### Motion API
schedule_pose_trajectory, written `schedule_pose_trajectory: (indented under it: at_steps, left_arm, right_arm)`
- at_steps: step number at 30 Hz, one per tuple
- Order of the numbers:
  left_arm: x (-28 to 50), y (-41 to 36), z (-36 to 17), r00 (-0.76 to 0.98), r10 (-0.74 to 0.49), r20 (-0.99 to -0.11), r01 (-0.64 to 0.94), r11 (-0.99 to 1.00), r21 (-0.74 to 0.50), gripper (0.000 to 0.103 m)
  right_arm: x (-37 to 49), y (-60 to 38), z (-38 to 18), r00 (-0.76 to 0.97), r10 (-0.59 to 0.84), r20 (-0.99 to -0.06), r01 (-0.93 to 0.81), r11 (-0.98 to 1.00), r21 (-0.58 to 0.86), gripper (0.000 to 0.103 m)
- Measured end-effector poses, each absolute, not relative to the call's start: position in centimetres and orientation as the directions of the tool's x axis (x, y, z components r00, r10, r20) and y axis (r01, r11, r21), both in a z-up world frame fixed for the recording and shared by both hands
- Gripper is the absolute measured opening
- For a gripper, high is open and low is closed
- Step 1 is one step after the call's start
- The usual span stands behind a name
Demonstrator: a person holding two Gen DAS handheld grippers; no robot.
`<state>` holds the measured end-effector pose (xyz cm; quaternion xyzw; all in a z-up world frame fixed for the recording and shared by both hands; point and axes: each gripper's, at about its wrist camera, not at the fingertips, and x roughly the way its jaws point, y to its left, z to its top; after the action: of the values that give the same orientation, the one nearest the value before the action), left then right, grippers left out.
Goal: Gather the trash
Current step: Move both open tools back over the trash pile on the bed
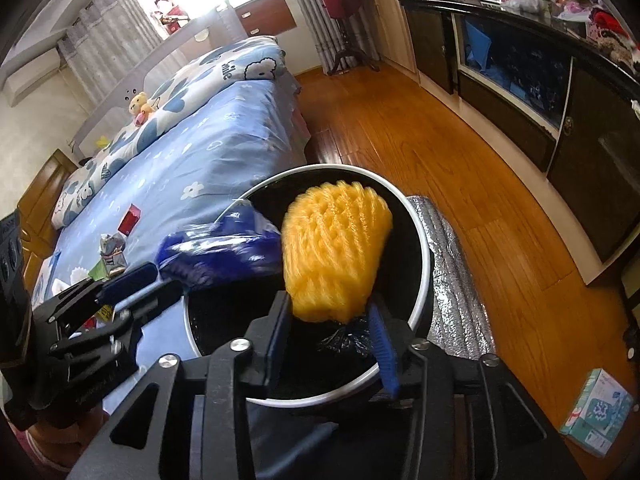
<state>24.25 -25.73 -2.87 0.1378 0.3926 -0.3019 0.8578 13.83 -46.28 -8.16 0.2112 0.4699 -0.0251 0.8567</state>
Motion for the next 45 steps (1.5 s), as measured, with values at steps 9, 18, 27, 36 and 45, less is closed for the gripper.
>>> schedule_pose_trajectory:
  at_steps: [9, 18, 27, 36, 45]
  left_arm:
    - [22.3, -20.7, -3.4, 0.536, -0.404, -0.742, 0.551, 0.833, -0.055, 0.059]
    - [18.7, -12.4, -3.8, 0.597, -0.339, -0.727, 0.396, 0.913, -0.101, 0.059]
    - [14.0, -6.0, -3.6, 0.652, -0.259, -0.713, 0.269, 0.958, -0.102, 0.060]
    - [9.2, -2.0, -3.0, 0.674, -0.188, -0.715, 0.148, 0.982, -0.118, 0.060]
    - [6.7, 0.8, -1.7, 0.685, -0.122, -0.718, 0.028, 0.990, -0.141, 0.060]
  right_arm:
    - [13.1, -45.4, -7.8, 0.596, 0.167, -0.785, 0.253, 0.889, 0.382, 0.063]
    - [12.8, -40.5, -6.9, 0.638, 0.232, -0.734, 0.166, 0.889, 0.426, 0.073]
    - [13.5, -34.0, -7.0, 0.604, 0.319, -0.730, 0.053, 0.898, 0.436, 0.073]
    - [14.1, -27.7, -7.9, 0.560, 0.394, -0.729, -0.043, 0.892, 0.449, 0.074]
    - [15.1, -22.5, -8.0, 0.531, 0.453, -0.716, -0.128, 0.878, 0.460, 0.073]
